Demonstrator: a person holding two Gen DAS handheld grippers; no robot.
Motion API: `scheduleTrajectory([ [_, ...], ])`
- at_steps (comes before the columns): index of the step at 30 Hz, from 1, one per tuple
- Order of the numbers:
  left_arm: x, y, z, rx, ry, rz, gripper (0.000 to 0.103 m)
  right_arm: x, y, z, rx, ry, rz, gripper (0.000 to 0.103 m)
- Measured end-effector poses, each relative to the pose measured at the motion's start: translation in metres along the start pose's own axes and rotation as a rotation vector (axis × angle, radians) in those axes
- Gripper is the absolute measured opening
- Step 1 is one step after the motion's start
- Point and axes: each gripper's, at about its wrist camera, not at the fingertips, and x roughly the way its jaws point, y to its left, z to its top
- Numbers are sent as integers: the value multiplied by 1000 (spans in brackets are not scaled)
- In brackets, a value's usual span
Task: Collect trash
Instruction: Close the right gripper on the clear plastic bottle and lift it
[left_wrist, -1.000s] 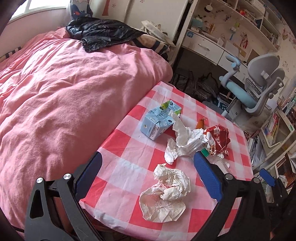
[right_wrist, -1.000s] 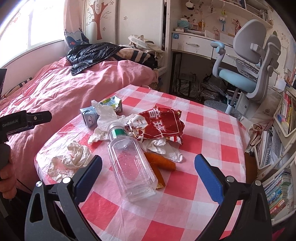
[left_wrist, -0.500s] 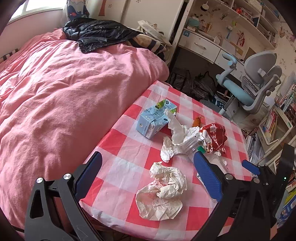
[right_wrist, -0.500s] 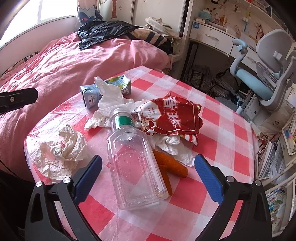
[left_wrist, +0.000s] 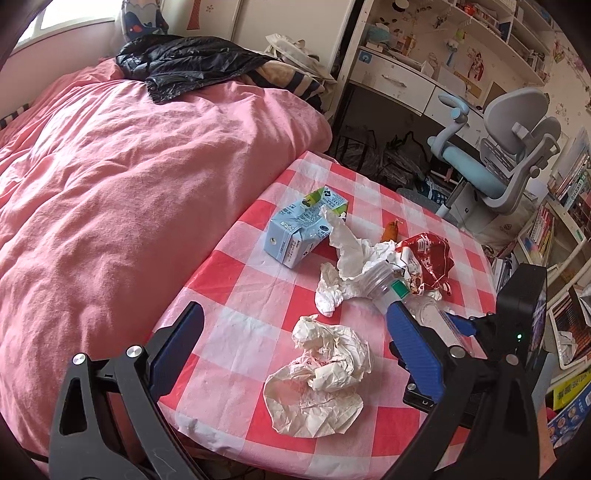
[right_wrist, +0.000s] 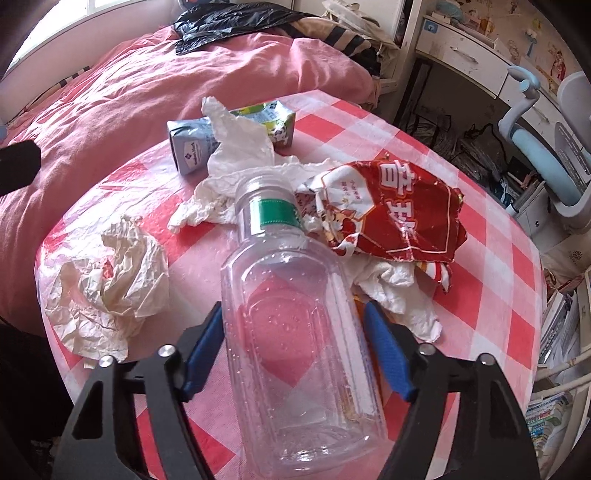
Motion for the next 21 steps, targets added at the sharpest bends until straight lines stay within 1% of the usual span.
scheduleTrajectory([
  [3,1,-1,-1,8,4,6,96,0,5,-2,-11,6,21,57],
  [4,2,-1,-1,10,6,8,96,-2,6,-3,-11,3,26,55],
  [8,7,0,-3,20,23,27,96,-15,5,-7,12,-30,48,55],
  [13,19,-2,-11,58,79,58,96,-45,-4,-13,62,-99,68,55],
  [16,27,-8,-18,100,116,69,95,-65,-14,-21,103,-144,67,55],
  [21,46,-23,-33,177,186,77,95,-77,-40,-32,192,-187,84,55],
])
